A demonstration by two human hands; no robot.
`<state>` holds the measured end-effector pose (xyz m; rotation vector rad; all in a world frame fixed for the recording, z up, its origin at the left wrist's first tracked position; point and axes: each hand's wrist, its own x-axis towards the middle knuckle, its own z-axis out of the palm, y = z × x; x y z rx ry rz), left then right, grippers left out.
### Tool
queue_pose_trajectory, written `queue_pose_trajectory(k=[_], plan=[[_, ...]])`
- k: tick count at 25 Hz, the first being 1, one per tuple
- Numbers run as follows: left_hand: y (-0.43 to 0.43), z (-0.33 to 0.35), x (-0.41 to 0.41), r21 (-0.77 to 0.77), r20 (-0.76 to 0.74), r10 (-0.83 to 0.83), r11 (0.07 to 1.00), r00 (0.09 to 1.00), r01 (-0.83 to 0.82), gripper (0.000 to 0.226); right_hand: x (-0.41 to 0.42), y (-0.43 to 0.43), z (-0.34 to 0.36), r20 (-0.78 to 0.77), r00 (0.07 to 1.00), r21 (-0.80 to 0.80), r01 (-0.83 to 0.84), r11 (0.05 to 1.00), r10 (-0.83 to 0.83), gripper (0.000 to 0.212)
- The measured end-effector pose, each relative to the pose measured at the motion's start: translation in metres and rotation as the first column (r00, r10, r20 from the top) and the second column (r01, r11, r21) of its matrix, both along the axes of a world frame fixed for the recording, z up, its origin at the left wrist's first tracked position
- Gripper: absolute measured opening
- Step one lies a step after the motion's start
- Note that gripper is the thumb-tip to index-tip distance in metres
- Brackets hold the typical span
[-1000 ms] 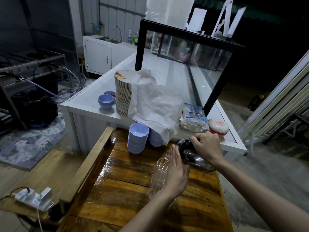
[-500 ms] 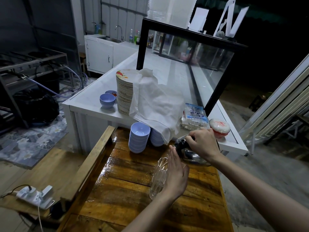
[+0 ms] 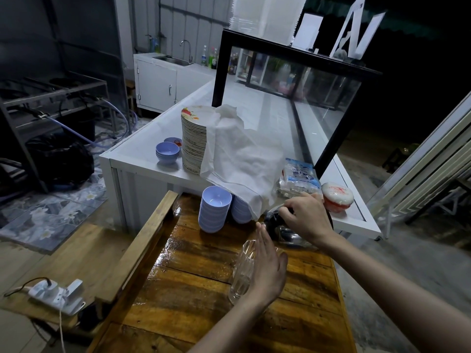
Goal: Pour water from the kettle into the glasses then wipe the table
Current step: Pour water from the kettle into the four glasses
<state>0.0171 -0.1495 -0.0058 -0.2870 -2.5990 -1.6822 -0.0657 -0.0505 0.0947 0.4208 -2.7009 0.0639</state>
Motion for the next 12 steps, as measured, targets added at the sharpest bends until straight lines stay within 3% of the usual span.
queue_pose_trajectory(k=[12], plan=[[-0.0030,-0.0031,0.0016,-0.067,-0.044,0.028,0.997,0.999,-0.031,0.076,0.0027,0.0006,-0.0044,-0.024,1.000,-0.020,-0.003,1.000,0.002,0.044]])
